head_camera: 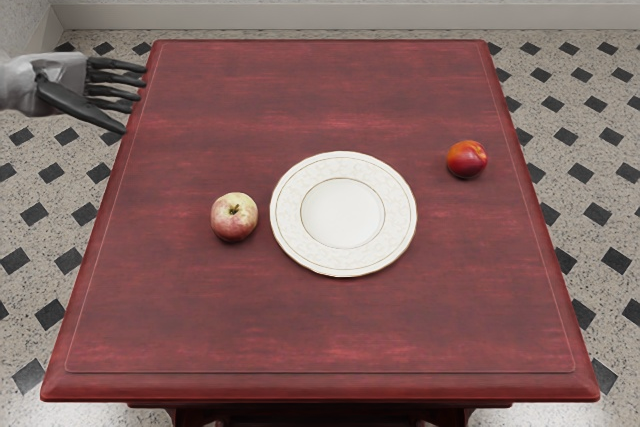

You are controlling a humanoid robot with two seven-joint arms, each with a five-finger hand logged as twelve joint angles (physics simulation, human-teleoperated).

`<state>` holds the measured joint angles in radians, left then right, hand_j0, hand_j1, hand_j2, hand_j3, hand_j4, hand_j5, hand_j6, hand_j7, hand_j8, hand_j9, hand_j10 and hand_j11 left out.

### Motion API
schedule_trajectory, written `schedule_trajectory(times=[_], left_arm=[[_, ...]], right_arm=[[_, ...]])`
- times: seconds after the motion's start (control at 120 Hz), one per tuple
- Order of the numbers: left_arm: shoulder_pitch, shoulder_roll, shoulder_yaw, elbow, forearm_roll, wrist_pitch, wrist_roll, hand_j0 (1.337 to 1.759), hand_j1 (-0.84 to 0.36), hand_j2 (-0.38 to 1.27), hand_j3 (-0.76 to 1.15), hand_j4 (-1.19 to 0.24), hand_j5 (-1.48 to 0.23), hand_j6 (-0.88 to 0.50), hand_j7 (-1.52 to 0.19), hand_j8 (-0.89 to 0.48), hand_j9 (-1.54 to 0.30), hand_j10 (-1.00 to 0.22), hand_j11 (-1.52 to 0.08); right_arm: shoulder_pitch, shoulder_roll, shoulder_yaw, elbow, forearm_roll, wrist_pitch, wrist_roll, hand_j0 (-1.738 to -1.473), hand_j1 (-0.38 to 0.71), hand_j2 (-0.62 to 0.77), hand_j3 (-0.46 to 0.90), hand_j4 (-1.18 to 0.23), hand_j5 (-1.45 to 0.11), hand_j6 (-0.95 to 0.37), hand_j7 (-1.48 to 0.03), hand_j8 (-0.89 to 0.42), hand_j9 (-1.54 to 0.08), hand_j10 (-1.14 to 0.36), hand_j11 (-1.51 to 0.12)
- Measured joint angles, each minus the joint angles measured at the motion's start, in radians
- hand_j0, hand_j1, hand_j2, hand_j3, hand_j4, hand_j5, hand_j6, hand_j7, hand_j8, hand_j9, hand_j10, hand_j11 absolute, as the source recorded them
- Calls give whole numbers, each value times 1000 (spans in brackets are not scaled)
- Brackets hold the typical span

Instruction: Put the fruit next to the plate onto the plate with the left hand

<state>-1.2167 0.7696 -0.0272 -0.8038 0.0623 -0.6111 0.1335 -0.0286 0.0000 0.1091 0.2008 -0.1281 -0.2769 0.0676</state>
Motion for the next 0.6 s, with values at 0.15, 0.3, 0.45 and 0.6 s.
schedule_trajectory(times=[0.15, 0.3, 0.45, 0.6], left_arm=[[-1, -1, 0, -3, -1, 0, 0, 1658, 63, 49, 0, -240, -311, -240, -311, -240, -311, -239, -311], [-11, -1, 1, -6, 15, 0, 1, 1658, 63, 49, 0, -240, -311, -240, -311, -239, -311, -239, -311], [-65, -20, 0, -30, 115, 0, 7, 1658, 63, 49, 0, -240, -311, -240, -311, -240, -311, -240, -311], [-97, -5, 0, -152, 206, 0, 118, 1658, 62, 49, 0, -241, -312, -241, -312, -241, -312, -241, -312]], right_arm=[[-2, 0, -1, 0, 1, -1, -1, -1658, -318, -5, 0, -26, -34, -26, -33, -26, -34, -26, -33], [-4, 0, -3, -1, 0, -1, -3, -1658, -318, -5, 0, -26, -34, -26, -34, -26, -34, -26, -34], [-5, 0, -3, -1, 1, -1, -3, -1658, -318, -5, 0, -26, -34, -26, -33, -26, -34, -26, -34], [-5, 0, -3, -1, 0, -1, -3, -1658, -318, -5, 0, -26, -34, -26, -34, -26, -34, -26, -34]])
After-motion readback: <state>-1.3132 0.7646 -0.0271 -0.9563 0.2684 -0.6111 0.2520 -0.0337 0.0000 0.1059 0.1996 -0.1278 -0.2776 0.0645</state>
